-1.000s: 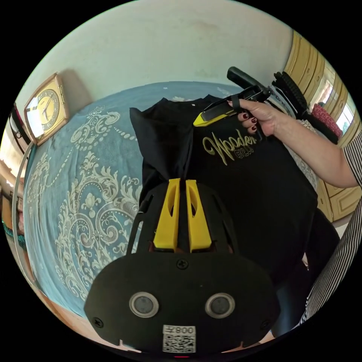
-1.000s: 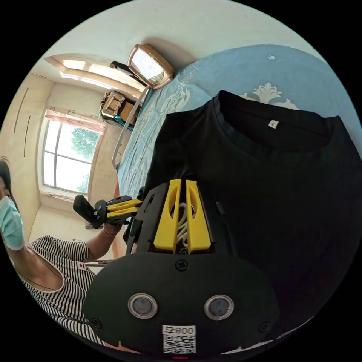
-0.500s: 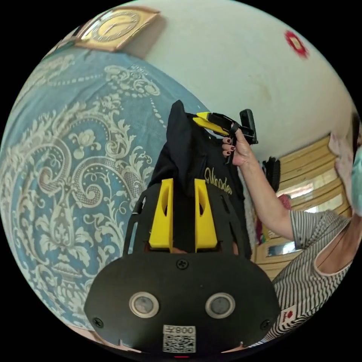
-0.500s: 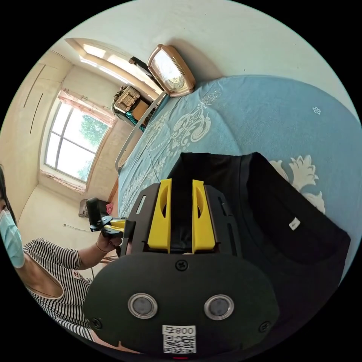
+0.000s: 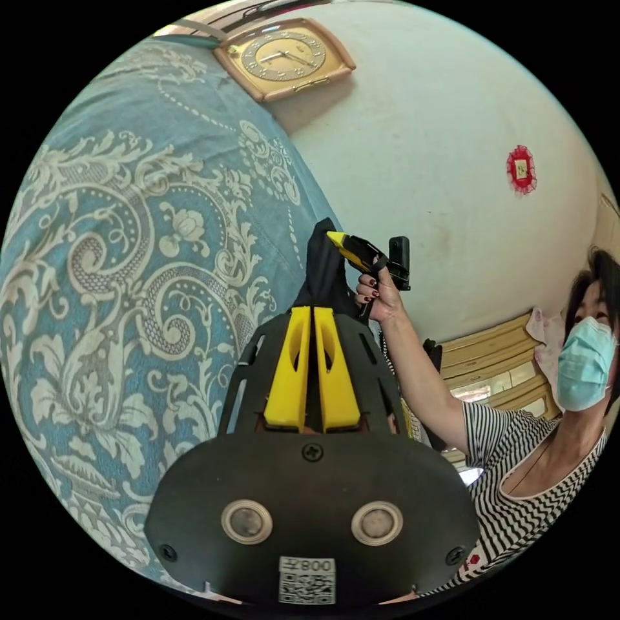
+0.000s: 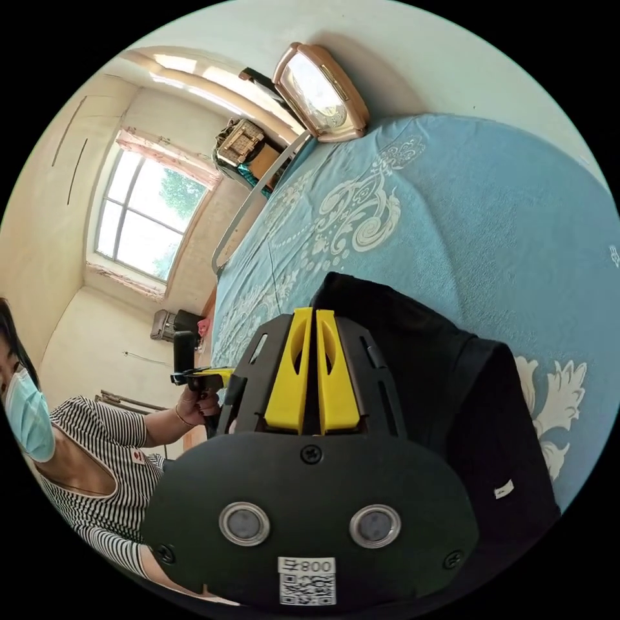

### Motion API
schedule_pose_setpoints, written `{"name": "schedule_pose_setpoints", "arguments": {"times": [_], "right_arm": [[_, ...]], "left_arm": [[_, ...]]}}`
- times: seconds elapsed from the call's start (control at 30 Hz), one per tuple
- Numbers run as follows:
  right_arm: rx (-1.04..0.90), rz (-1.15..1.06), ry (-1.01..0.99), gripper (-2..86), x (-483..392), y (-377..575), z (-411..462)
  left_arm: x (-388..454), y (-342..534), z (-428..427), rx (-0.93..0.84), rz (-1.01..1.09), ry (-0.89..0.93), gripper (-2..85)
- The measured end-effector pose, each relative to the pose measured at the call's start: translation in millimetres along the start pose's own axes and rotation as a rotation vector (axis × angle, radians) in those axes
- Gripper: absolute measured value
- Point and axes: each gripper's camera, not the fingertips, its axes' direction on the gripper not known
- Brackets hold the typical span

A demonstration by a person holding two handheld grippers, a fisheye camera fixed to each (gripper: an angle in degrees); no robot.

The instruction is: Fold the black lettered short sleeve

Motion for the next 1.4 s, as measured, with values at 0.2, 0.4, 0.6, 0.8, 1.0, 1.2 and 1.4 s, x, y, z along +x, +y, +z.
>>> {"name": "schedule_pose_setpoints", "arguments": {"times": [0.2,0.4,0.6,0.8,1.0,1.2,1.4], "right_arm": [[-0.176,-0.098,0.196,2.2,-22.2,-28.6,37.2],[-0.275,-0.171,0.366,4.9,-36.5,-23.3,52.0],[-0.072,-0.153,0.352,6.2,-39.2,24.4,7.8],[-0.03,-0.228,0.221,1.6,-46.7,84.9,18.3],[-0.188,-0.192,0.344,0.3,-24.1,96.6,82.2],[-0.145,-0.181,0.346,0.1,-16.6,135.1,87.3],[-0.06,-0.141,0.419,0.1,-2.6,200.2,77.6]], "left_arm": [[0.0,-1.9,3.9,-0.013,-0.008,-0.046,1.0],[4.3,6.0,-8.2,0.0,-0.021,-0.032,0.8],[45.3,5.1,-22.7,0.008,0.112,-0.086,0.4],[103.0,-21.3,8.0,-0.125,0.349,-0.222,0.2],[123.0,-44.9,43.0,-0.263,0.449,-0.532,0.2],[137.7,-47.6,23.6,-0.218,0.428,-0.455,0.2],[145.0,-49.5,23.1,-0.284,0.422,-0.456,0.2]]}}
